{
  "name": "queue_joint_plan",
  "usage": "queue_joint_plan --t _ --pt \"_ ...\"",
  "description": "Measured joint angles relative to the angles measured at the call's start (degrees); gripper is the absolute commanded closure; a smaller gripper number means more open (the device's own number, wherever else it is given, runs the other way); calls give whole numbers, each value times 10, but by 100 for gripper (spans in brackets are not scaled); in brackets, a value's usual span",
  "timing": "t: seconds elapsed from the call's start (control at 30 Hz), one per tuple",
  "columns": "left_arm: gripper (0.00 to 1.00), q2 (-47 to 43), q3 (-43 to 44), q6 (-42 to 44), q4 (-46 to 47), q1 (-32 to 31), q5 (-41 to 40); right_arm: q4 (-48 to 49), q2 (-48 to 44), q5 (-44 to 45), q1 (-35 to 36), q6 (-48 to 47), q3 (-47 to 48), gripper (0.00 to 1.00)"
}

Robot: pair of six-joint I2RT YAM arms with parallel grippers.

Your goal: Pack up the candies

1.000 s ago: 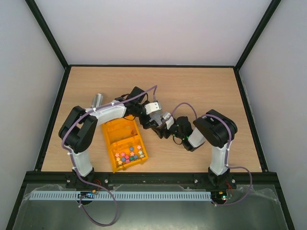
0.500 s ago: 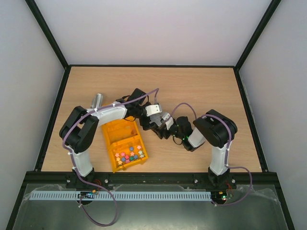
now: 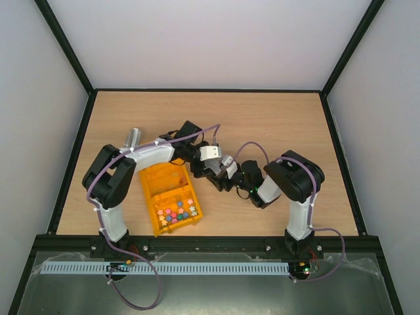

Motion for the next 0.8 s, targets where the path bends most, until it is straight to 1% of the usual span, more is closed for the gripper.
queue_joint_plan --t 0.23,0.4,0.5,0.7,0.8 --pt "40 11 22 64 -39 1 14 6 -4 1 2 -6 -8 39" --pt "44 21 42 116 -76 3 29 7 -8 -3 3 -10 -15 43" --pt "44 29 56 143 -99 3 37 6 -12 -5 3 -11 -20 45" --pt "43 51 99 230 -167 4 45 6 -19 -12 3 -13 -29 46" --pt "36 58 114 272 -196 6 44 5 -22 -18 3 -18 -33 46"
